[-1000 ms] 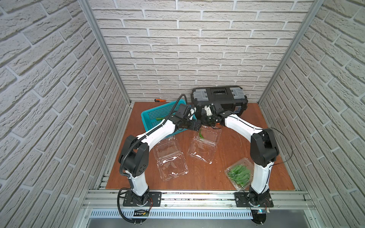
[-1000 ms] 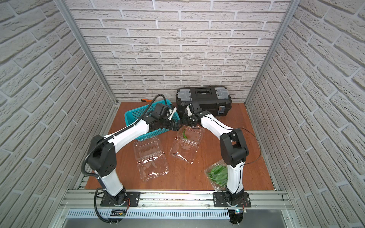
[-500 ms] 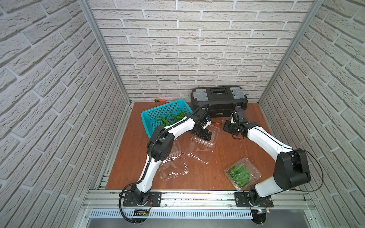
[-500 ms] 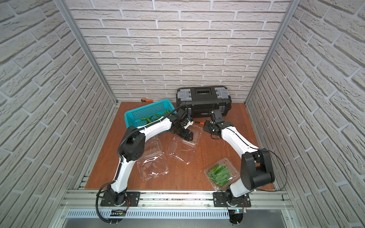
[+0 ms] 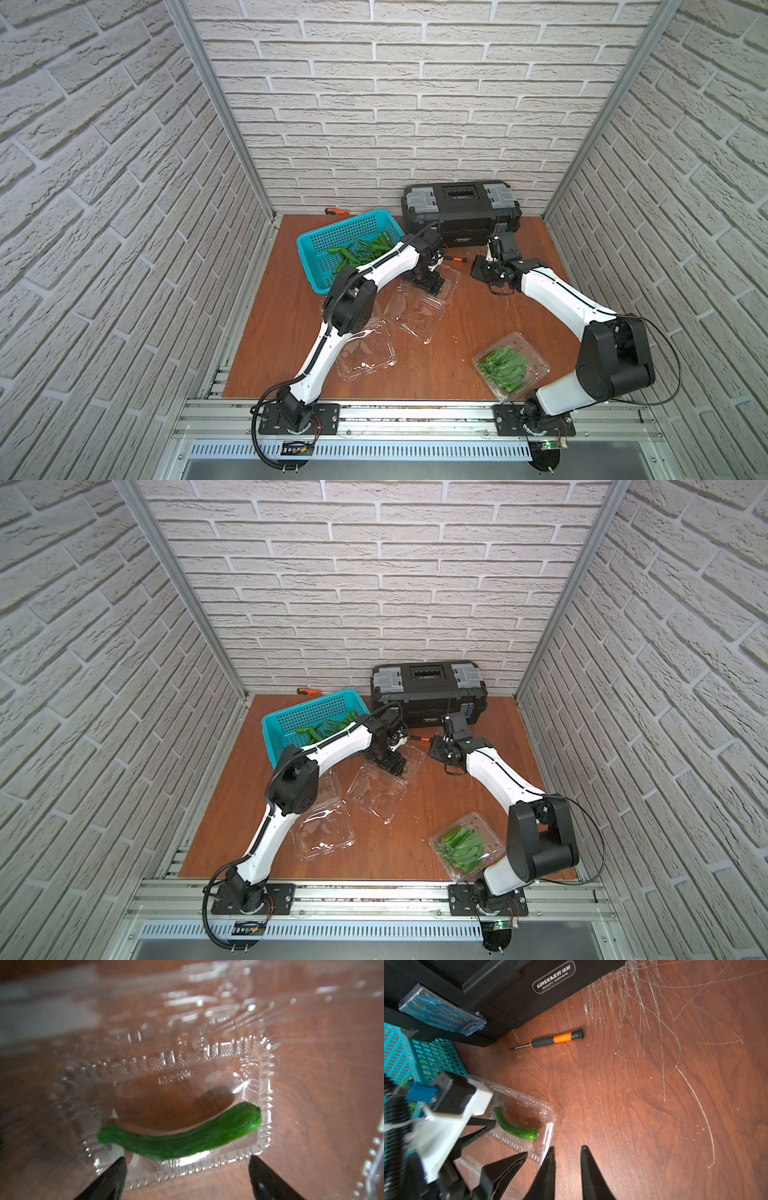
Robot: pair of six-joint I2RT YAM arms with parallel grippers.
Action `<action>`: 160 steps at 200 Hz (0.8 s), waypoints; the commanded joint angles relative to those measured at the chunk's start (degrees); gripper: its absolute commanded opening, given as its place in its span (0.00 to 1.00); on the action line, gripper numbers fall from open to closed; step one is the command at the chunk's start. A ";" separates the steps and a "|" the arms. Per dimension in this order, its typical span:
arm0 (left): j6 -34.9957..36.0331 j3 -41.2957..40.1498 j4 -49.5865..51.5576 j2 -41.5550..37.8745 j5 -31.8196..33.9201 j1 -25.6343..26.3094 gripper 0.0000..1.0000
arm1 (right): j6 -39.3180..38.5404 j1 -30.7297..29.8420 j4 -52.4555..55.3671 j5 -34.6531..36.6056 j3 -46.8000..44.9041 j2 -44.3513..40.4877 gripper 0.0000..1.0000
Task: Take small green peppers out of containers
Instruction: Pick up the green pepper from the packing box.
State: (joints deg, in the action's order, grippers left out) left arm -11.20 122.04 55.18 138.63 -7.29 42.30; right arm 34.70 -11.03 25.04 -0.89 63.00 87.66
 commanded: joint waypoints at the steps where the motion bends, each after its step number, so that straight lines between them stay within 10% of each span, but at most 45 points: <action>1: -0.37 2.65 1.60 1.15 1.14 0.33 0.90 | -0.87 0.13 -2.00 -1.68 0.12 -0.26 0.24; 160: 17.38 -6.47 -9.30 -6.74 5.73 3.81 0.98 | -2.71 0.12 0.19 -3.14 0.89 0.39 0.23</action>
State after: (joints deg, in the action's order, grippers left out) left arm 0.19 116.07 48.62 133.53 -1.74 44.75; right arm 32.56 -11.03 25.12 -3.66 63.00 87.81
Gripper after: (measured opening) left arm 0.982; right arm 0.234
